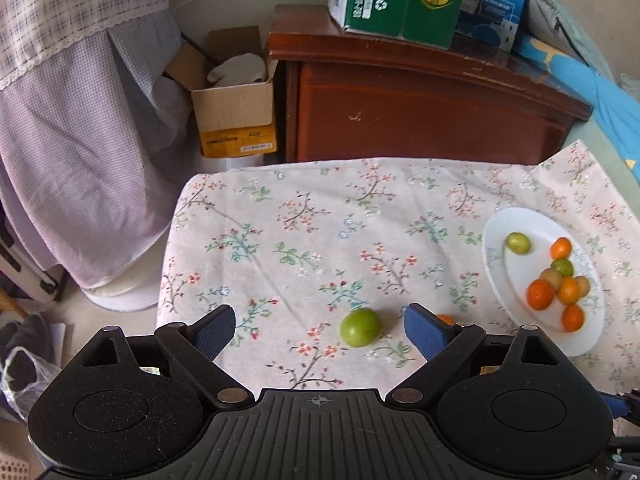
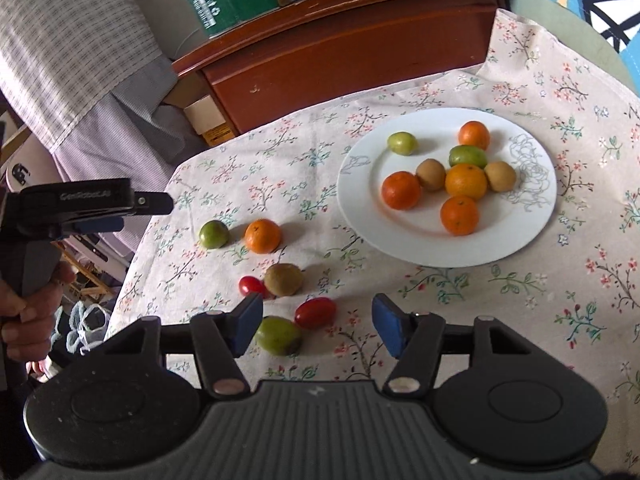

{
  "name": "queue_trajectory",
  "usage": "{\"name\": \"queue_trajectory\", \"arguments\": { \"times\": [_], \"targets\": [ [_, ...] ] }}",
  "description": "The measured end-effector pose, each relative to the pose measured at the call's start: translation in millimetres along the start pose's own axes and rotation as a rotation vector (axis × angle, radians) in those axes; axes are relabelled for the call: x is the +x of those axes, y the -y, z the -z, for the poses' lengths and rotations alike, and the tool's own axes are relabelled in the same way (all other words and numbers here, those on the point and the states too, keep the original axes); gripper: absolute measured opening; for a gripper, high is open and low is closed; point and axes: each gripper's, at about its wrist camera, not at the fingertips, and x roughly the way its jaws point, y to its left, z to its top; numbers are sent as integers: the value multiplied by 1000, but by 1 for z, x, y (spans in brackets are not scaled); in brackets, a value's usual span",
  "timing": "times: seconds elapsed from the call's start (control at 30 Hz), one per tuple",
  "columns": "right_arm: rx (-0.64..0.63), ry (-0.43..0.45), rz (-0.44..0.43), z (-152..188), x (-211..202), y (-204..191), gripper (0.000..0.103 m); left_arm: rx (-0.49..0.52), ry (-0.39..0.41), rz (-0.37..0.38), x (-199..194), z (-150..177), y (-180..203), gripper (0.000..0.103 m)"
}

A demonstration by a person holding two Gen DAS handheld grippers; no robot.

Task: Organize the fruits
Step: 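Withdraw both grippers toward the remaining fruit on the tablecloth, then grasp a green lime with the left gripper while the right gripper grasps a green-yellow fruit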

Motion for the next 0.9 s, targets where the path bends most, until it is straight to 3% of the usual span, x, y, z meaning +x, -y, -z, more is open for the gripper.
{"name": "queue_trajectory", "arguments": {
  "times": [0.3,0.67,0.9],
  "targets": [
    [-51,-67,-10,18,18,-21,54,7,-36,28,22,6,2,93],
    [-47,-43,20,22,33,-24,54,52,-27,41,43,10,11,91],
    [-69,-15,35,22,36,-26,44,58,-35,48,57,13,16,83]
  ]
}}
